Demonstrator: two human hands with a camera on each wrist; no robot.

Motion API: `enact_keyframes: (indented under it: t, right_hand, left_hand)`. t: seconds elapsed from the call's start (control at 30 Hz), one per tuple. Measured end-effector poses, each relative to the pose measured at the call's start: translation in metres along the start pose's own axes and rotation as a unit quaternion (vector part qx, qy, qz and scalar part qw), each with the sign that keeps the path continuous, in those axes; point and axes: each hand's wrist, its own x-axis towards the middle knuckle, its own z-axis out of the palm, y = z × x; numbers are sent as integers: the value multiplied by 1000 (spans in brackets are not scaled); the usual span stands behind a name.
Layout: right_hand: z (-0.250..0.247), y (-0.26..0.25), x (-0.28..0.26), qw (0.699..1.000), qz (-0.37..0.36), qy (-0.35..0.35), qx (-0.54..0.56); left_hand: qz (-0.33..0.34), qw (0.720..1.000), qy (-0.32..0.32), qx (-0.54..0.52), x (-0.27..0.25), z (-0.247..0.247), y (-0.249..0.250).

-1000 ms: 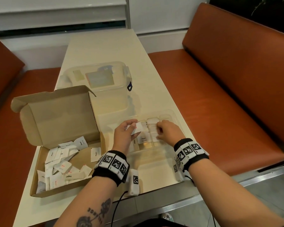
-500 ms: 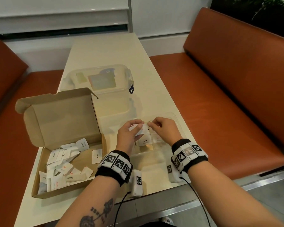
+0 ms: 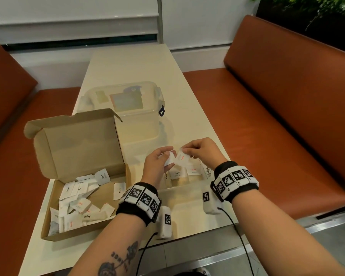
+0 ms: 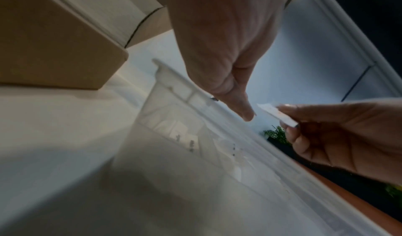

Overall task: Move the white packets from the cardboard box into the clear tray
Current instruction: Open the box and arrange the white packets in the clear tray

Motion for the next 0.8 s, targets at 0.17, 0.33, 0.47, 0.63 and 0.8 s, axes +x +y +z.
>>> enact_keyframes:
  t: [0.17, 0.33, 0.47, 0.63, 0.8]
  right_hand:
    - [4, -8, 5, 1000, -19, -1, -21]
    - [15, 0, 0, 997, 29, 46, 47]
    - [24, 5, -8, 997, 44, 22, 60]
    - [22, 2, -7, 997, 27, 52, 51]
    - [-2, 8, -6, 995, 18, 62, -80]
  left_hand:
    - [-11, 997, -20, 67, -3, 4, 1]
    - [6, 998, 10, 63, -3, 4, 0]
    - [13, 998, 30, 62, -3, 5, -2]
    - [16, 998, 26, 56, -3, 3, -3]
    - [16, 998, 26, 52, -6, -3, -3]
